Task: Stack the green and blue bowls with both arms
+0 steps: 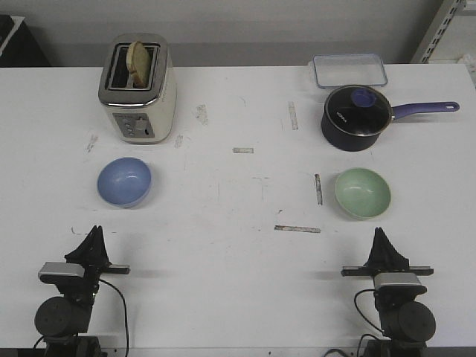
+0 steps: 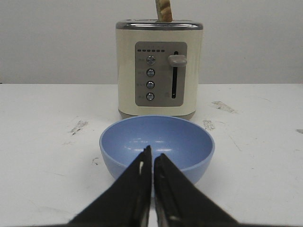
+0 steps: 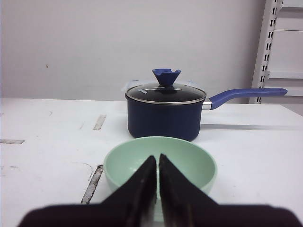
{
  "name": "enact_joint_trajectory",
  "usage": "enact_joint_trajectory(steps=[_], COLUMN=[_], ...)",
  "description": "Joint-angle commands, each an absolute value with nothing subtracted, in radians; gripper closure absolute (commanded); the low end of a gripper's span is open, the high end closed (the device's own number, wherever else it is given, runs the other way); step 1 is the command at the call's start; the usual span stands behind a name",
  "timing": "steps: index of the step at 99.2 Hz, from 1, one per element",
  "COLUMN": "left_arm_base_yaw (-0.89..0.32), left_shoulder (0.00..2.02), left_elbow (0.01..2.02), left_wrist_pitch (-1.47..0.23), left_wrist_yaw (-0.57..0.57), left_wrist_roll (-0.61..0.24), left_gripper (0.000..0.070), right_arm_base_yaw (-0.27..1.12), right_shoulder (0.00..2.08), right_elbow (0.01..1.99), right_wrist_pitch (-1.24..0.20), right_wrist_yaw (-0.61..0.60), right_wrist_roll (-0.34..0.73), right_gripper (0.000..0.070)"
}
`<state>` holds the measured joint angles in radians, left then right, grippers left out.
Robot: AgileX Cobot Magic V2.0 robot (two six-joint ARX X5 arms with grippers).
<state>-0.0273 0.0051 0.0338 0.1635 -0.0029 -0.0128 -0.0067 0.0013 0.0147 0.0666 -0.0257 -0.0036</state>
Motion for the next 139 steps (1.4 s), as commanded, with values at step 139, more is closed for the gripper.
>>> enact_joint_trajectory(steps=[139], left_arm_base_yaw=[-0.027], left_shoulder=[0.003], left_elbow=[0.013], left_wrist_pitch=[0.174], left_wrist_yaw=[-0.003], left_wrist_roll=[-0.004], left_gripper=[0.0699], right_arm_base_yaw=[-0.006], right_shoulder=[0.840], right_elbow=[0.830], right_wrist_pitch=[-0.426], right_wrist_yaw=[-0.027], right_wrist_roll=[0.022], right_gripper=[0.0697])
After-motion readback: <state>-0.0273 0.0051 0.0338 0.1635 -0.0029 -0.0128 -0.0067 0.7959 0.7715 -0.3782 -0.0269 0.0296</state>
